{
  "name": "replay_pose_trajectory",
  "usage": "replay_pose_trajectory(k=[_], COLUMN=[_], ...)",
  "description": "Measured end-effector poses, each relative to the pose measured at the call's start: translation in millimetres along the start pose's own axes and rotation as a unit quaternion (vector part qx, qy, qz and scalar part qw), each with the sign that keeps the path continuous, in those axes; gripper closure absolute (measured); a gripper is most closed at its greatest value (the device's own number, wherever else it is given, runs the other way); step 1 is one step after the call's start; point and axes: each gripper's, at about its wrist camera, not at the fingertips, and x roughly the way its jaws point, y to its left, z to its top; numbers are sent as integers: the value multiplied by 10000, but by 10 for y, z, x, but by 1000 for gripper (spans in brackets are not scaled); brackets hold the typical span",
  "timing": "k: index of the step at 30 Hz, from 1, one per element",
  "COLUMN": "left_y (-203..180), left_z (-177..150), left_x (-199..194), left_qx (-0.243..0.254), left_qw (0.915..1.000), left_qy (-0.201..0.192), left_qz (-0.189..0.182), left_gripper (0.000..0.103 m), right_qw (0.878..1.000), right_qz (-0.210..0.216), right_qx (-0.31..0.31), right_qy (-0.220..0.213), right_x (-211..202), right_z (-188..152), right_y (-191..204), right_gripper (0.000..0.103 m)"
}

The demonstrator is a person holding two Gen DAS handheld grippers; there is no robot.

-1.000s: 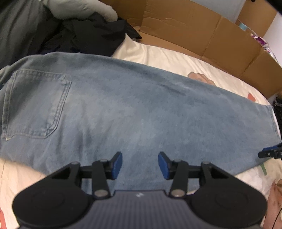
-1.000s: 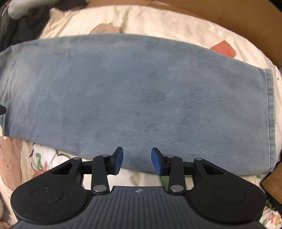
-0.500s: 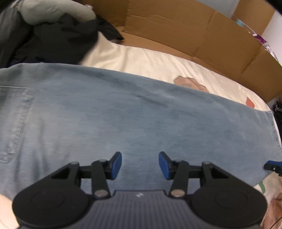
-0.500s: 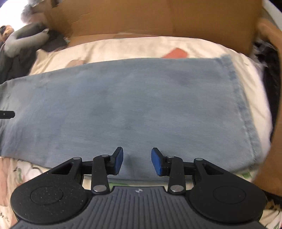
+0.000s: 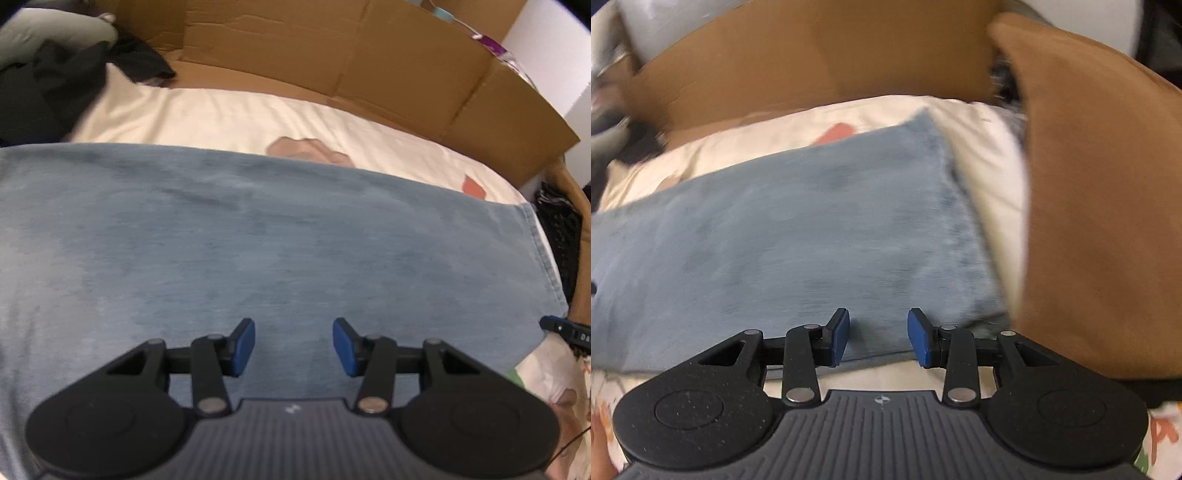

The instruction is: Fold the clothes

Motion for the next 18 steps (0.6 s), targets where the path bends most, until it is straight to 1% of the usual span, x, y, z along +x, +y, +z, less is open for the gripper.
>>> replay_pose_trajectory(k=[3, 9, 13, 18], left_y=[-131, -458, -659, -804], left_z=[24, 104, 169, 84], left_x=[60, 129, 140, 160], left_qx=[193, 707, 913, 1052], left_qw=[9998, 9970, 9951, 9934], left_qy=[87, 292, 310, 365], left_qz=[-66, -150, -226, -268], left_gripper=[53, 53, 53, 52], right_qw=[9996, 9982, 9973, 9914], right_qz=[-148, -213, -81, 144], right_qx=[211, 449, 531, 1237], right_qy=[-121, -331, -495, -407], right_x=[-11, -101, -215, -248], right_z=[-50, -110, -159, -220], right_y=[-155, -223, -221, -434], right_gripper=[64, 64, 63, 62])
